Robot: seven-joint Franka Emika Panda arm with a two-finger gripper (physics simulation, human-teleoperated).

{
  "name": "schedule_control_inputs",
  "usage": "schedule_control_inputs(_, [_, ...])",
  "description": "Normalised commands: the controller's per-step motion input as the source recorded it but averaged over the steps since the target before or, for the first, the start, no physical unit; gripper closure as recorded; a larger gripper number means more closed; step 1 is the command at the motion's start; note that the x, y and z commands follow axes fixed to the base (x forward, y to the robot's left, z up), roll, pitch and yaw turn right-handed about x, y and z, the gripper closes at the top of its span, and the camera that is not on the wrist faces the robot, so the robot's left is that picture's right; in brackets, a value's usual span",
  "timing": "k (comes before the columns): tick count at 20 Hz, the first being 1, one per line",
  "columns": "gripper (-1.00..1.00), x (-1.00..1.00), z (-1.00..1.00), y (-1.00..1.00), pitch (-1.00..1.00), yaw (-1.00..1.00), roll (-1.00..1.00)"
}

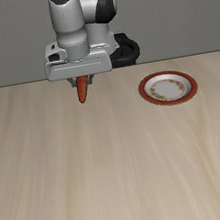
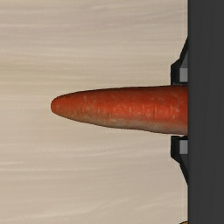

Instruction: Pick the carrot on the table and place it on the plate

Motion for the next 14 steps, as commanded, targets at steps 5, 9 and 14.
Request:
schedule_control_inputs(5, [1.0,0.0,0.0,1.0,0.0,0.0,0.0])
schedule_control_inputs(9, [1.0,0.0,0.0,1.0,0.0,0.0,0.0])
schedule_control_inputs(14, [1.0,0.0,0.0,1.0,0.0,0.0,0.0])
